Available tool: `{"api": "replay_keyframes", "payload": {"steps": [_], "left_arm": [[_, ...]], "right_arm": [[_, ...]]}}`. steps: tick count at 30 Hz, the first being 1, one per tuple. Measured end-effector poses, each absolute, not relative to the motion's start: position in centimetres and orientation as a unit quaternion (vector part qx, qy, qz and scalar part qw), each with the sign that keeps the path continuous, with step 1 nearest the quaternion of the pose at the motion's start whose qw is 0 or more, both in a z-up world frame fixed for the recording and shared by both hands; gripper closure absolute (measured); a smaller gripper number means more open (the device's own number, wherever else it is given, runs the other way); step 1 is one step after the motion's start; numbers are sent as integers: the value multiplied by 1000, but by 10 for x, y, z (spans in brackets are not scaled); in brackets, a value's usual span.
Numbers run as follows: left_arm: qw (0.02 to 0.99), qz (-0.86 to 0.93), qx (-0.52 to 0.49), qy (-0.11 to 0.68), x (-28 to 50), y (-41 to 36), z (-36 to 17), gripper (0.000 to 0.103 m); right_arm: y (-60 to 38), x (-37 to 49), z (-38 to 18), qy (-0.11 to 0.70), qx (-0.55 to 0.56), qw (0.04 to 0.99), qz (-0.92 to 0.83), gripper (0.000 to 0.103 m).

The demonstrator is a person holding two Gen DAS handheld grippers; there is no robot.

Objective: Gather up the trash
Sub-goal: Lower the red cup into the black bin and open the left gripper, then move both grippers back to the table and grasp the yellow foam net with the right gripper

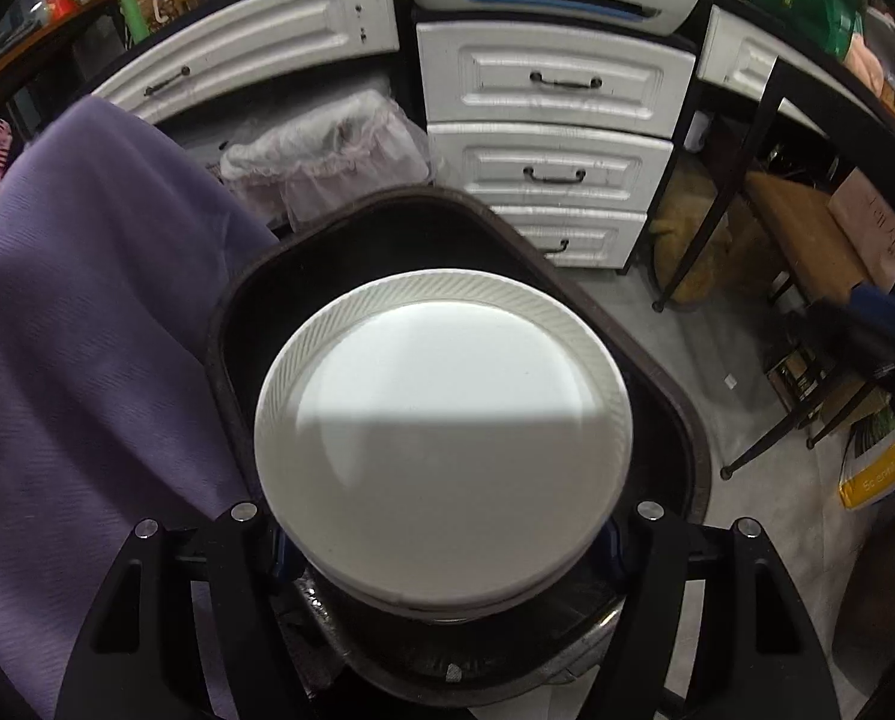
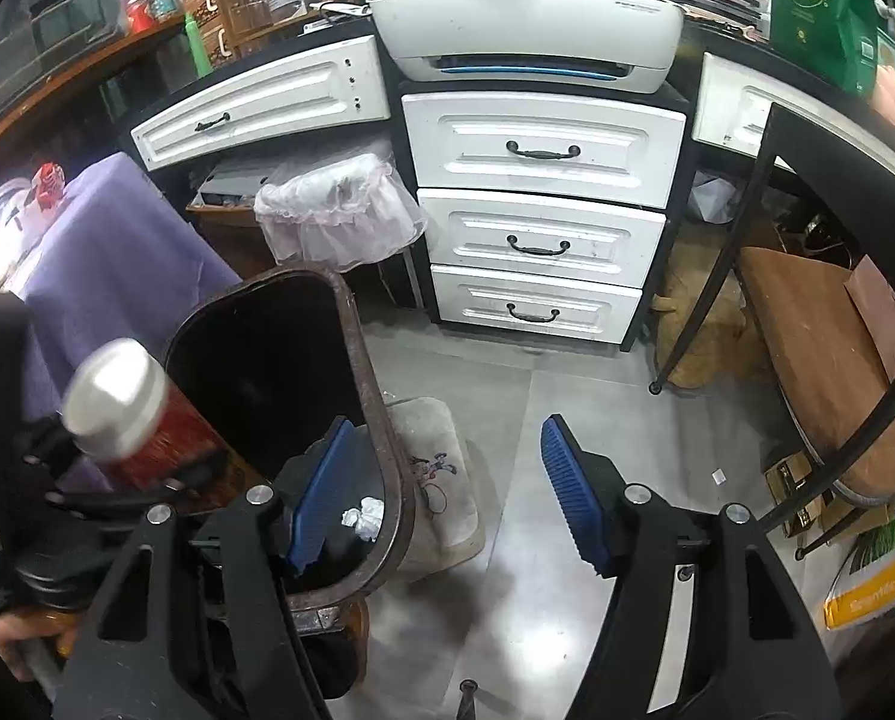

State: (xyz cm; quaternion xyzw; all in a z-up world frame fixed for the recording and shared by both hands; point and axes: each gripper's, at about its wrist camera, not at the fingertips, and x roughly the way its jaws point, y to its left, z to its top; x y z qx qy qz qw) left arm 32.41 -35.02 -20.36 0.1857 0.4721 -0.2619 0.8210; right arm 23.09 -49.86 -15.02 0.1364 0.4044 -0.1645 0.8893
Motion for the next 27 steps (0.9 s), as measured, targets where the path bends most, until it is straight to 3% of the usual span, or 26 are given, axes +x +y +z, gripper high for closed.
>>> {"api": "replay_keyframes", "payload": {"steps": [5, 6, 8, 13, 27], "left_arm": [[810, -255, 192, 493, 331, -354, -221, 32], [809, -255, 193, 492, 331, -355, -221, 30], [811, -257, 201, 485, 329, -356, -219, 18], [819, -262, 205, 467, 322, -354, -206, 16], [876, -294, 145, 354, 254, -288, -89, 8]], "right_arm": [[-498, 231, -147, 401, 136, 891, -162, 38], [-497, 232, -147, 400, 137, 892, -162, 38], [-497, 232, -147, 399, 137, 892, -161, 38], [-495, 231, -140, 390, 134, 897, -160, 38], [-478, 229, -109, 369, 128, 912, -126, 32]]}}
